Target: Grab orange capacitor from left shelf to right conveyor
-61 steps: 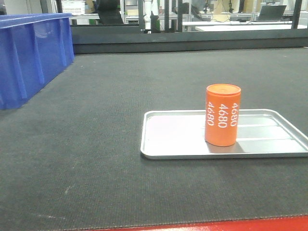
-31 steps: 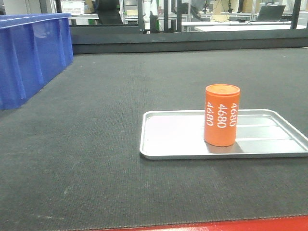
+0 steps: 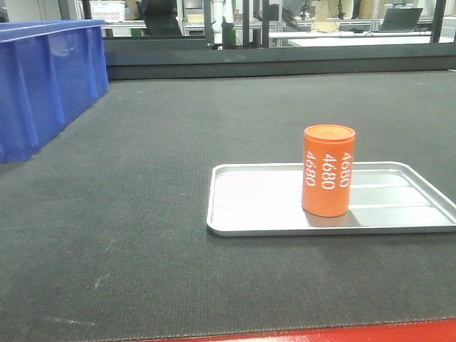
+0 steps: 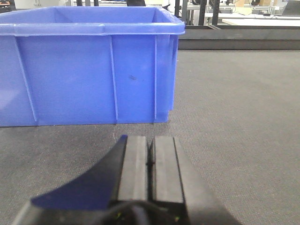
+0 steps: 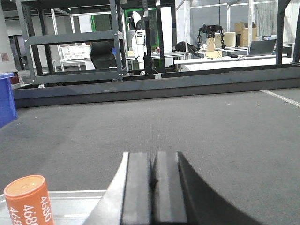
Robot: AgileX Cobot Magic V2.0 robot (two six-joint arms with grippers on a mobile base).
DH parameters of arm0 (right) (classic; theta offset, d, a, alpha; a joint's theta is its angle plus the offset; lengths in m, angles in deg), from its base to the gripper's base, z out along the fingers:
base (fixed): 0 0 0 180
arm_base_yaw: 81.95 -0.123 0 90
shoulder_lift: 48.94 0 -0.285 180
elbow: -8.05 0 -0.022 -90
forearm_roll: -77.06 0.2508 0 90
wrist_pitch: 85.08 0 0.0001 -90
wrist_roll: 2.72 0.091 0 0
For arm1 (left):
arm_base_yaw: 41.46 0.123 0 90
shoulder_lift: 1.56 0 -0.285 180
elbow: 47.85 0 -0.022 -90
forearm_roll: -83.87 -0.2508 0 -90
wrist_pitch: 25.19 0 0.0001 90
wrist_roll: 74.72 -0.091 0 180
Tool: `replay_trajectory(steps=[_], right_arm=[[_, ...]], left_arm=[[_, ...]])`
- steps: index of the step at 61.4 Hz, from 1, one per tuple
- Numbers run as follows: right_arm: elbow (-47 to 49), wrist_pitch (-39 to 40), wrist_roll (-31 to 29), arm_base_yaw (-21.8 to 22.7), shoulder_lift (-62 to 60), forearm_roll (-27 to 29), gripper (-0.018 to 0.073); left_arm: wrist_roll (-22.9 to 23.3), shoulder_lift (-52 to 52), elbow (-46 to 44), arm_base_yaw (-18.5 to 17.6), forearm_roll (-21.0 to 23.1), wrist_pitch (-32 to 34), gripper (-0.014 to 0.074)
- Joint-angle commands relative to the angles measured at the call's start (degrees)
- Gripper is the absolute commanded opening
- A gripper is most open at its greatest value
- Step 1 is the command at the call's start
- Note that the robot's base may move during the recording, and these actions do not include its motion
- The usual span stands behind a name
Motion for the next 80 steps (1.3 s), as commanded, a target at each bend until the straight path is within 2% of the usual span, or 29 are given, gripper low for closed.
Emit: replay_trajectory(steps=[1,15,25,34,40,80], right_arm=[[1.2,6.1,-0.9,0.2,-1.3,-0.1,0.005],[1.2,7.1,-0.9,0.2,-1.3,-0.1,0.005],[1.2,7.0,-3.9,0.2,-1.3,0.2,0.005],[1.2,6.7,-9.5,0.2,-1.3,5.5,0.005],[1.2,6.4,-11.2,0.2,-1.3,6.3,0.005],[1.2,4.7,-9.7,0.2,-1.3,7.1,0.005]], left_arm=[[0.2,0.6,1.5,-0.3,0.3,5.1,-0.0125],[0.2,0.6,1.5,-0.3,0.3,5.1,-0.0125],[0.2,0.6,1.5,-0.3,0.3,5.1,-0.0125],[0.2,0.6,1.5,-0.3,0.3,5.1,-0.0125],[0.2,0.6,1.5,-0.3,0.3,5.1,-0.0125],[0.2,0.6,1.5,-0.3,0.3,5.1,-0.0125]])
